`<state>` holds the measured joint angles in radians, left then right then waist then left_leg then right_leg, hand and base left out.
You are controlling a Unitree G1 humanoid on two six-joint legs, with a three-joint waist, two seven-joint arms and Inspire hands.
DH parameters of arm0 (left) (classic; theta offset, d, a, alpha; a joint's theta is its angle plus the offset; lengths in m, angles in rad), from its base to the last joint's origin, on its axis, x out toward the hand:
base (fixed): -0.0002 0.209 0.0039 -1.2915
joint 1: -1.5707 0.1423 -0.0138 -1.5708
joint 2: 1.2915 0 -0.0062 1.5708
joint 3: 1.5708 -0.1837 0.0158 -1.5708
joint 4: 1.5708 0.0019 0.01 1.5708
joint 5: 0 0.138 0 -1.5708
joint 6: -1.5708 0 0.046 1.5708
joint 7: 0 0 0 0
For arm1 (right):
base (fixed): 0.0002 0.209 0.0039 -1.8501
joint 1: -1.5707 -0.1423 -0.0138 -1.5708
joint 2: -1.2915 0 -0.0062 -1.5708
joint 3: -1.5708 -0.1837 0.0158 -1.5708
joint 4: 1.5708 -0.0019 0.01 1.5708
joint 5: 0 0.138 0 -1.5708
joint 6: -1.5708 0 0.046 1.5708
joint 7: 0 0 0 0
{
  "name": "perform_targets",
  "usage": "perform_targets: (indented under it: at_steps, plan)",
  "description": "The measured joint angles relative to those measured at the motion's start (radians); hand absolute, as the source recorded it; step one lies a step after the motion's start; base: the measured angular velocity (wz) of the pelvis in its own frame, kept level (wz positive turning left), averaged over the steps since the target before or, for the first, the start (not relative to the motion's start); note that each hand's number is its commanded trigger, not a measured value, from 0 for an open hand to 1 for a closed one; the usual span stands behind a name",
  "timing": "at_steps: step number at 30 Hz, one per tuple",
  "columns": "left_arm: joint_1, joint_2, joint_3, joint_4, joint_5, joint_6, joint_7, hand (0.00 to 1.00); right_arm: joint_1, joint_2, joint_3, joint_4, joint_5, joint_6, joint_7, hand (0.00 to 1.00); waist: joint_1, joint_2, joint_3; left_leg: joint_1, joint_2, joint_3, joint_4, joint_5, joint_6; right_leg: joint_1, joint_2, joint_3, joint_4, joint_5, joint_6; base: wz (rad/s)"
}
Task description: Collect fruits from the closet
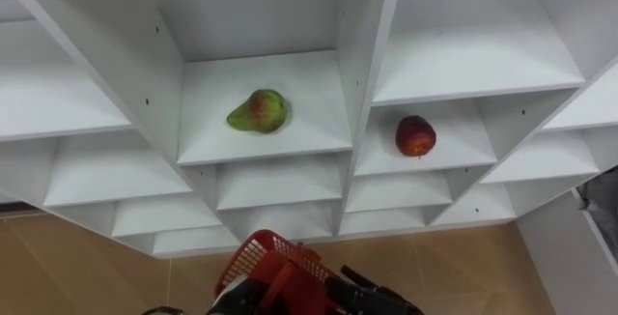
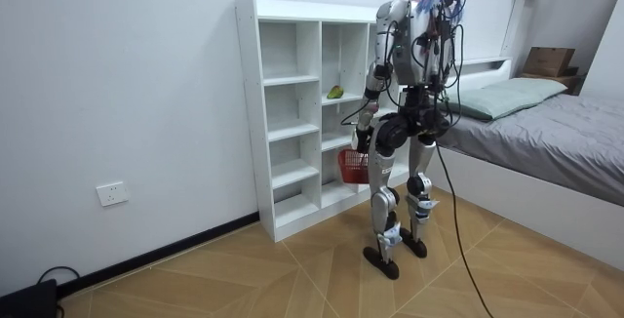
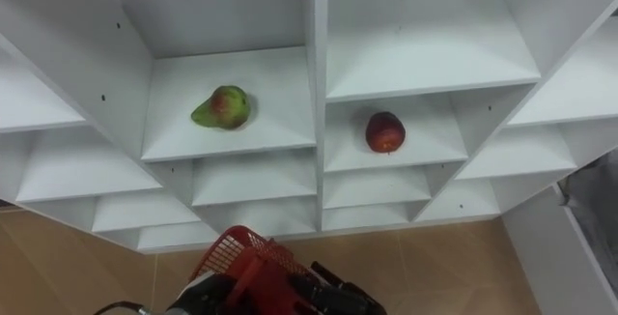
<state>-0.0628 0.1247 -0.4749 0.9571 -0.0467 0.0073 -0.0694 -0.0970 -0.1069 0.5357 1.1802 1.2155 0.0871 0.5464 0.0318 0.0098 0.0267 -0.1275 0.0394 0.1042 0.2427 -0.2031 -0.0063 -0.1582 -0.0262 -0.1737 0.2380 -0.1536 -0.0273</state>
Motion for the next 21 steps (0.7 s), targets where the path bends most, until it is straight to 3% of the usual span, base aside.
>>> perform_targets:
  at_steps: [8,15,20,21]
  plan:
    - [-0.001,0.000,0.001,-0.007,-0.001,-0.007,0.001,1.00,0.005,-0.010,0.001,-0.002,-0.091,-0.015,0.001,0.00,-0.002,-0.003,-0.0037,-0.002,-0.001,0.000,-0.003,0.000,0.000,-0.001,0.004,0.000,-0.002,0.000,0.000,0.00]
    - [0.003,0.005,0.002,-0.001,-0.031,-0.019,0.020,1.00,0.000,-0.025,-0.007,-0.027,-0.344,-0.055,-0.012,0.00,-0.001,-0.006,-0.0092,0.022,0.000,-0.001,-0.006,0.000,0.000,0.022,0.005,-0.004,-0.002,0.000,0.000,0.00]
    - [0.010,0.014,0.009,0.013,-0.038,-0.049,0.020,1.00,0.001,-0.054,-0.009,-0.170,-0.528,-0.067,-0.045,0.00,0.001,-0.013,-0.0116,0.034,0.000,-0.001,-0.004,0.001,0.000,0.034,-0.003,-0.006,0.001,0.000,0.001,0.00]
    - [0.023,0.019,0.016,0.014,-0.037,-0.055,0.020,1.00,0.004,-0.066,-0.010,-0.221,-0.556,-0.072,-0.046,0.00,0.001,-0.018,-0.0160,0.039,-0.001,-0.001,-0.004,0.001,0.000,0.040,-0.004,-0.007,0.001,-0.001,0.001,0.00]
